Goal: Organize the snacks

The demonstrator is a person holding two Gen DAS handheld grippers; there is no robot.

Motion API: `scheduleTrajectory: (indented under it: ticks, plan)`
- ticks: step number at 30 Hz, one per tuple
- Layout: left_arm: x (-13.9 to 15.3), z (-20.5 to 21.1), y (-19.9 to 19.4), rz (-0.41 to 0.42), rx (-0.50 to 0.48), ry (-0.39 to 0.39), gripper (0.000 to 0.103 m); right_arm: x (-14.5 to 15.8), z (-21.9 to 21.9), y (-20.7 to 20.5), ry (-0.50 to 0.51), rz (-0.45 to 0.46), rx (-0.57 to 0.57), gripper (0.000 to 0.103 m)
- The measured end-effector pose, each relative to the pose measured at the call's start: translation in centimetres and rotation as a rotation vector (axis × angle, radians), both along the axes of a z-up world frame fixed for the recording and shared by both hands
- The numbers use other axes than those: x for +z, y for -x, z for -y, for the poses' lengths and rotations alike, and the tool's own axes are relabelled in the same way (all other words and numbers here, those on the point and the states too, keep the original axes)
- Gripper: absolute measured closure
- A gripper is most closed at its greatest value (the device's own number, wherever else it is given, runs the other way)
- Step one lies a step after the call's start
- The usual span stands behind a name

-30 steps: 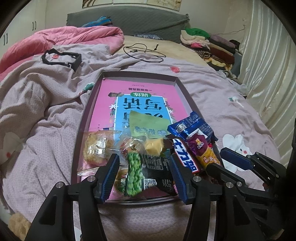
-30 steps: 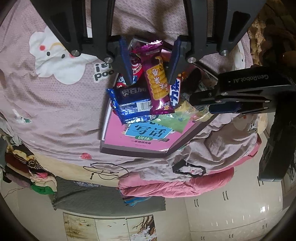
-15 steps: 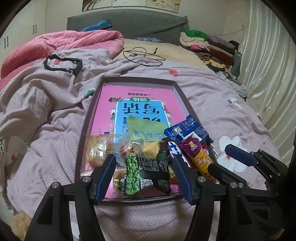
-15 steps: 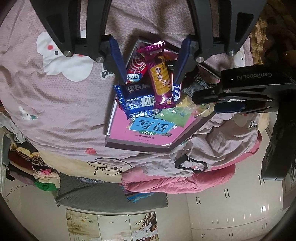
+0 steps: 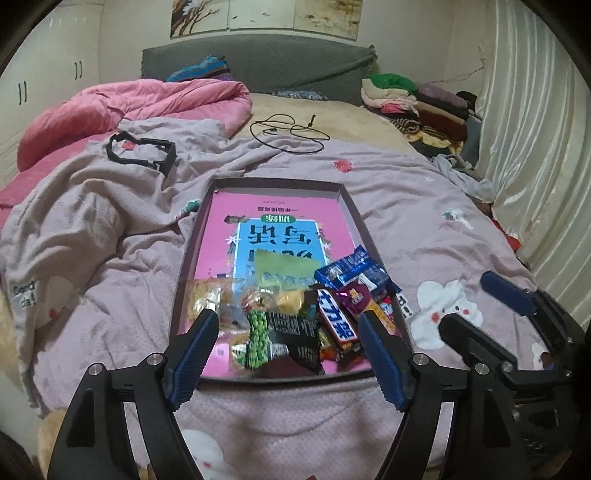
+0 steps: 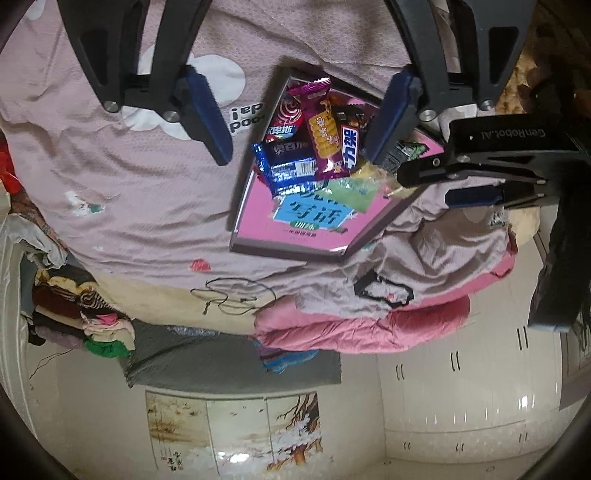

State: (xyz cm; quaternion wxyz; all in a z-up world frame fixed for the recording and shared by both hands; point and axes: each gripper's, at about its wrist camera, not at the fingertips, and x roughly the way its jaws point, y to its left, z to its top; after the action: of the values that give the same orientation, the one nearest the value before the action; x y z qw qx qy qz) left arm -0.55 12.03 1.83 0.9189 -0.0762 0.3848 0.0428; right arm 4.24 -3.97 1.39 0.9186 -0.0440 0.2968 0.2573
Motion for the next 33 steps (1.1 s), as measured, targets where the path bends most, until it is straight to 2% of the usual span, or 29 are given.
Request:
scheduleTrajectory:
  ticks: [7,12,17,21,33]
  plan:
    - [0.0,0.2,2.1,-0.037,0.031,0.02,0.024,0.7,1.1,2.2,0.012,0.004,-0.013,0.014]
    - [-0.4,0.6,3.7,-0.055,0.028,-0.007,0.024,0.1,1.7,3.3,0.019,-0.041,-0.015,0.009]
    - [-1.1,0.8,5.0,-0.081,0.023,-0.001,0.024,-0.5,2.4,4.1,0.003,-0.097,-0.033,0.005]
    - [-1.2,1.0,5.5,-0.083,0.029,-0.009,0.024,-0.7,2.4,4.9,0.018,-0.089,-0.04,0.002]
    - [-0.7,1.0,5.7,-0.063,0.04,-0.017,0.024,-0.3,1.8,5.6,0.013,-0.063,-0.025,0.001]
